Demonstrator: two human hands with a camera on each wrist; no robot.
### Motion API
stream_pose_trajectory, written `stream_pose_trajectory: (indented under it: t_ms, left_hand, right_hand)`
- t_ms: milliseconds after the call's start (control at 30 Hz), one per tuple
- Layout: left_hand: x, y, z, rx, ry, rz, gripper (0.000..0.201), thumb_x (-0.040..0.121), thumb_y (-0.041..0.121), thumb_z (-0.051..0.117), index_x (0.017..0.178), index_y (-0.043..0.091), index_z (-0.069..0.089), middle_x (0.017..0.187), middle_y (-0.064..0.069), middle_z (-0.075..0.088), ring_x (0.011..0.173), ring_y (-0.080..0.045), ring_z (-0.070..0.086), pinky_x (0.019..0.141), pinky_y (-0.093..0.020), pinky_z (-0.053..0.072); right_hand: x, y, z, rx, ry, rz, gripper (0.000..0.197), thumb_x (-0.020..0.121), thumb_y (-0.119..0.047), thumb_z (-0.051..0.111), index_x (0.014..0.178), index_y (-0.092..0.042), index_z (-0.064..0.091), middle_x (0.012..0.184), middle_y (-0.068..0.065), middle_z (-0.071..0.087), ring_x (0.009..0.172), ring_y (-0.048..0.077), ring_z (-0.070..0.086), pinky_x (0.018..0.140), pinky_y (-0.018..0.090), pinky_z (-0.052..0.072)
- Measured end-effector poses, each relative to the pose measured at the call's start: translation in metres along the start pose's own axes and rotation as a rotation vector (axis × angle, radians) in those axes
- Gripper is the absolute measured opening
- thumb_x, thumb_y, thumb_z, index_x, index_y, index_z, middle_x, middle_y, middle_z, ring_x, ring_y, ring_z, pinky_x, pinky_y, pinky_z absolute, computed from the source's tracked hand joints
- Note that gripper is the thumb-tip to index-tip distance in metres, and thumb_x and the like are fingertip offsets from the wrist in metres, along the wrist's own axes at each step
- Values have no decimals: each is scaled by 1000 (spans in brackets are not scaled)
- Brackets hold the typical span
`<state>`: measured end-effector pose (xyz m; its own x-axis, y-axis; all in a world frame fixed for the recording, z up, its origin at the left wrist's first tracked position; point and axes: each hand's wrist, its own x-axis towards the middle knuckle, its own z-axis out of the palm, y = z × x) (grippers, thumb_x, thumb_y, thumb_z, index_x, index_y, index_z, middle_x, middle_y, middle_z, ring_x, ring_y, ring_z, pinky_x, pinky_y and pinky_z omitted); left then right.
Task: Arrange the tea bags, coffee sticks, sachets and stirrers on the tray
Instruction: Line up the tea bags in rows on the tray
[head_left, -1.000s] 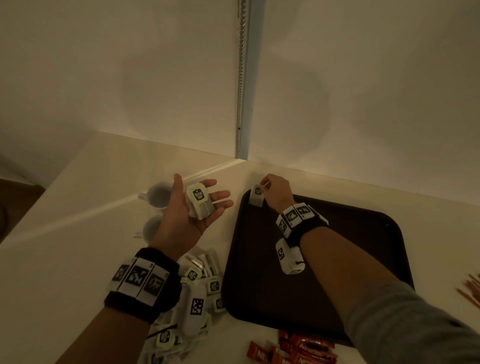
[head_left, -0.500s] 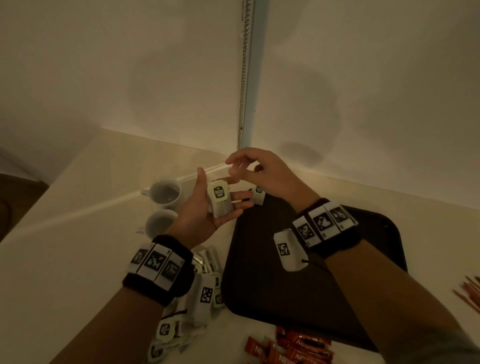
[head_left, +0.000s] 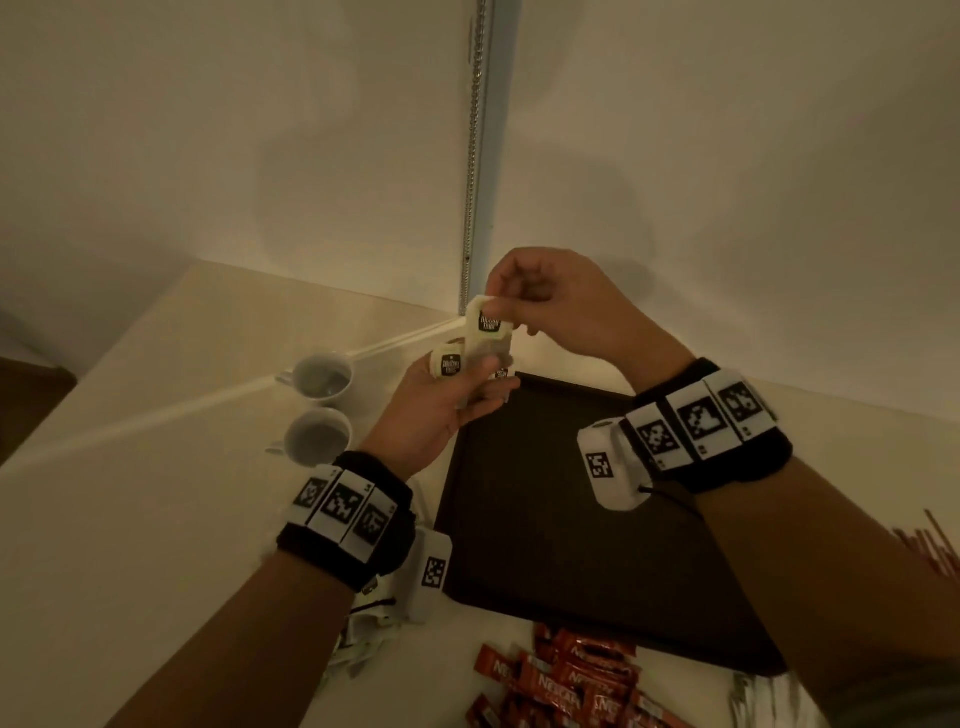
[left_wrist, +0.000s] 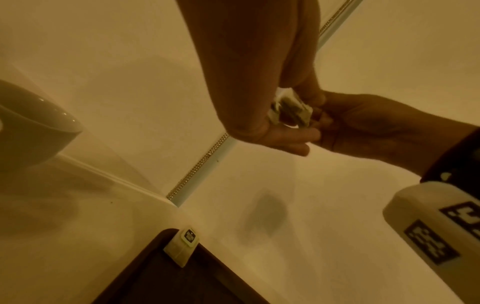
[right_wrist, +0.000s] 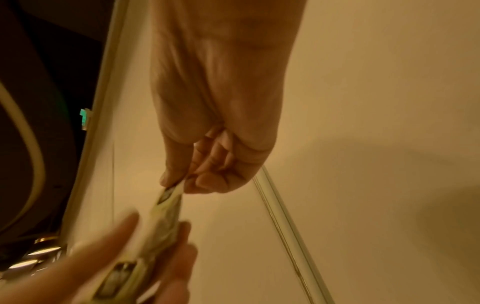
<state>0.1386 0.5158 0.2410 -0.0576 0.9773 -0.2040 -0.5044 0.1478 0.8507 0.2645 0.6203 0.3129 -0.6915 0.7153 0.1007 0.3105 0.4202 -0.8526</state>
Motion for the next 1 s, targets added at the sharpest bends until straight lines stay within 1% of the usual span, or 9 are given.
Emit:
stream_pose_trajectory:
  t_ms: [133, 233, 333, 400, 467, 567, 767, 933, 1000]
  left_hand:
    - [1, 0, 6, -50, 66, 70, 10, 88, 11, 59, 93, 19, 63, 86, 3, 73, 80, -12, 70, 63, -18, 52]
    - [2, 0, 11, -77, 51, 116, 14, 80, 17, 63, 94, 15, 62, 85, 1, 73, 77, -12, 70, 62, -18, 52]
    - [3, 1, 12, -120, 54, 132, 20, 77, 18, 63, 96, 12, 62, 85, 0, 73, 75, -12, 69, 63, -18, 53]
    - [4, 1, 12, -148, 58, 126, 21, 77, 18, 63, 97, 11, 62, 84, -1, 72, 75, -12, 69, 63, -17, 53]
    - [5, 1, 14, -179, 56, 109, 20, 80, 16, 62, 99, 10, 61, 84, -1, 72, 75, -13, 70, 63, -17, 53]
    - [4, 0, 19, -201, 56, 69, 7, 89, 10, 57, 94, 11, 60, 83, -2, 73, 74, -12, 70, 62, -17, 53]
    - [5, 1, 25, -290, 108, 27, 8, 93, 9, 53, 95, 13, 60, 80, -1, 73, 71, -12, 70, 59, -17, 53]
    - [5, 3, 23, -259, 85, 42, 9, 93, 8, 53, 93, 14, 60, 80, -1, 73, 71, -12, 70, 60, -17, 53]
    - [5, 3, 22, -256, 87, 45, 9, 92, 8, 53, 95, 12, 60, 80, -2, 73, 71, -12, 70, 59, -17, 53]
  right_hand:
    - [-1, -23, -7, -136, 74, -103, 17, 76, -23, 77, 87, -12, 70, 76, 6, 68, 63, 5, 58, 61, 11, 45]
    - [-3, -33, -11, -290, 49, -109, 26, 75, -33, 76, 92, -13, 72, 82, 0, 69, 71, 7, 61, 66, 14, 47]
    - [-4, -32, -15, -412, 86, -109, 27, 75, -40, 75, 88, -16, 73, 85, -6, 65, 71, 4, 54, 67, 17, 42]
    - [-4, -29, -14, -462, 97, -83, 30, 73, -44, 75, 88, -18, 71, 87, -10, 60, 73, 5, 52, 70, 24, 44]
    - [-5, -28, -14, -478, 112, -73, 30, 75, -46, 73, 85, -18, 70, 84, -12, 58, 74, 6, 53, 72, 30, 46]
    - [-5, -29, -12, -496, 106, -83, 32, 77, -47, 70, 84, -16, 71, 75, -16, 56, 67, 1, 51, 69, 30, 46]
    - [-3, -27, -16, -506, 107, -82, 29, 79, -46, 69, 85, -18, 71, 72, -13, 60, 63, -3, 52, 62, 20, 40]
    - [-6, -23, -16, -575, 63, -69, 26, 81, -45, 66, 84, -19, 69, 79, -13, 55, 71, 7, 54, 69, 30, 47]
    - [-6, -21, -15, -568, 101, -61, 27, 80, -46, 67, 85, -20, 69, 80, -14, 53, 74, 7, 54, 69, 29, 46]
